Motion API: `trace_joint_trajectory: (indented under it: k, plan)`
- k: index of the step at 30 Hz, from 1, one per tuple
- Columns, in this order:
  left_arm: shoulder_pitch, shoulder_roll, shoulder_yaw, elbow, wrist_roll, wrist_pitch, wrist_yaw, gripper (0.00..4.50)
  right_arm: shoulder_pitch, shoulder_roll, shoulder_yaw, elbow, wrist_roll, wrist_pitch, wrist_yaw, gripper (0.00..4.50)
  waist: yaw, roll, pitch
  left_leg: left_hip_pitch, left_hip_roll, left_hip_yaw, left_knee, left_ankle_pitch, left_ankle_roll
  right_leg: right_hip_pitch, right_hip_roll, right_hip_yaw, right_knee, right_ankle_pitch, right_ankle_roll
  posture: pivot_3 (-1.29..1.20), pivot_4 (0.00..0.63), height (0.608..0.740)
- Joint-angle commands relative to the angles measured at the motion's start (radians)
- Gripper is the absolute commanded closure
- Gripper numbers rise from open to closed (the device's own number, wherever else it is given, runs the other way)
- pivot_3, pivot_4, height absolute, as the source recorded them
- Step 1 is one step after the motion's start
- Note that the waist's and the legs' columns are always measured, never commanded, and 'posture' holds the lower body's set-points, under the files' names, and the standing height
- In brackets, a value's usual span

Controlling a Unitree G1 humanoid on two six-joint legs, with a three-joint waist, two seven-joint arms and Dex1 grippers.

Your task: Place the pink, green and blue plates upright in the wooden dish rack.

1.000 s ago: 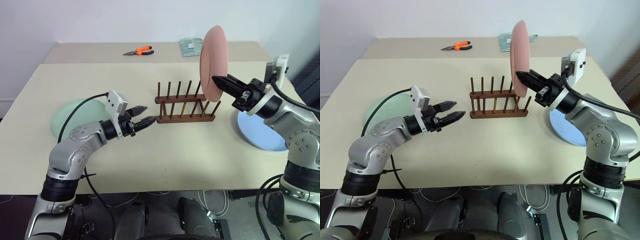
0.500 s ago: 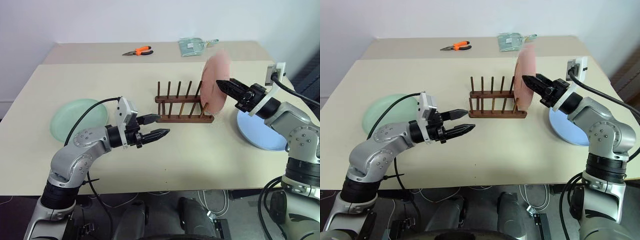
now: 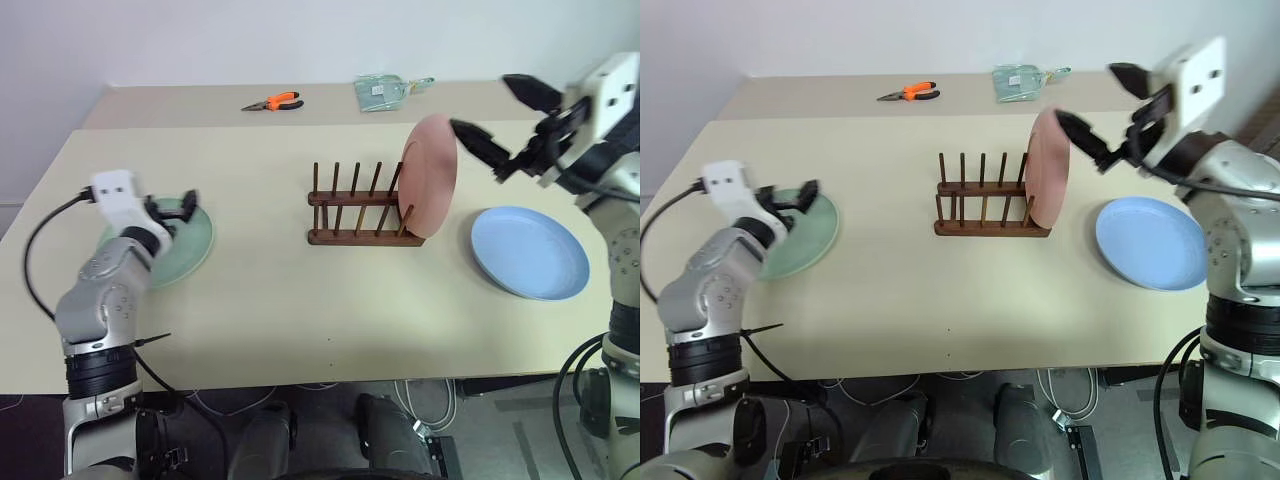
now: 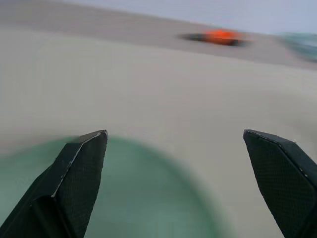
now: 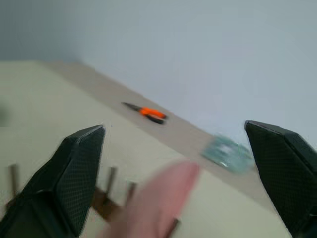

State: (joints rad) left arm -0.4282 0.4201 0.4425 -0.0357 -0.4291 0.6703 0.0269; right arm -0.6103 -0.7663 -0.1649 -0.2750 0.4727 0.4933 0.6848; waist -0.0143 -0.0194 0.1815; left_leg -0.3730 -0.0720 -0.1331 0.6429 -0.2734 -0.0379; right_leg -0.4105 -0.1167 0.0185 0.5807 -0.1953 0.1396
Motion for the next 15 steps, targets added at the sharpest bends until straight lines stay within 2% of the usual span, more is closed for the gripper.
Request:
trace_joint_trajectory:
  k: [1, 5, 10, 15]
  plan:
    - [0.007, 0.023, 0.094, 0.0, 0.074, 0.01, 0.145, 0.0, 0.018, 0.013, 0.162, -0.112, -0.076, -0.047, 0.05, 0.04, 0.002, -0.001, 0.0, 0.0, 0.0, 0.0, 0.0, 0.0, 0.0, 0.0, 0.0, 0.0, 0.0, 0.0, 0.0, 0.0, 0.15, 0.74]
    - [0.056, -0.009, 0.167, -0.05, 0.03, 0.109, 0.185, 0.0, 0.049, 0.08, 0.297, -0.16, -0.125, -0.077, 0.067, 0.04, 0.009, -0.002, 0.0, -0.001, -0.001, -0.001, 0.001, 0.0, 0.0, 0.0, -0.001, 0.0, 0.0, 0.0, 0.0, 0.0, 0.15, 0.74]
    - [0.082, -0.129, 0.302, -0.122, -0.144, 0.258, 0.208, 0.0, 0.077, 0.171, 0.395, -0.203, -0.155, -0.081, 0.06, 0.04, 0.019, -0.003, -0.001, -0.001, -0.001, -0.002, 0.002, 0.0, -0.001, 0.0, -0.001, -0.001, 0.001, 0.0, 0.0, 0.0, 0.15, 0.74]
    - [0.069, -0.203, 0.357, -0.143, -0.246, 0.293, 0.226, 2.39, 0.1, 0.201, 0.431, -0.215, -0.194, -0.087, 0.061, 0.0, 0.026, -0.003, -0.001, -0.001, -0.001, -0.002, 0.002, 0.0, -0.001, 0.0, -0.001, -0.001, 0.001, 0.0, 0.0, 0.0, 0.15, 0.74]
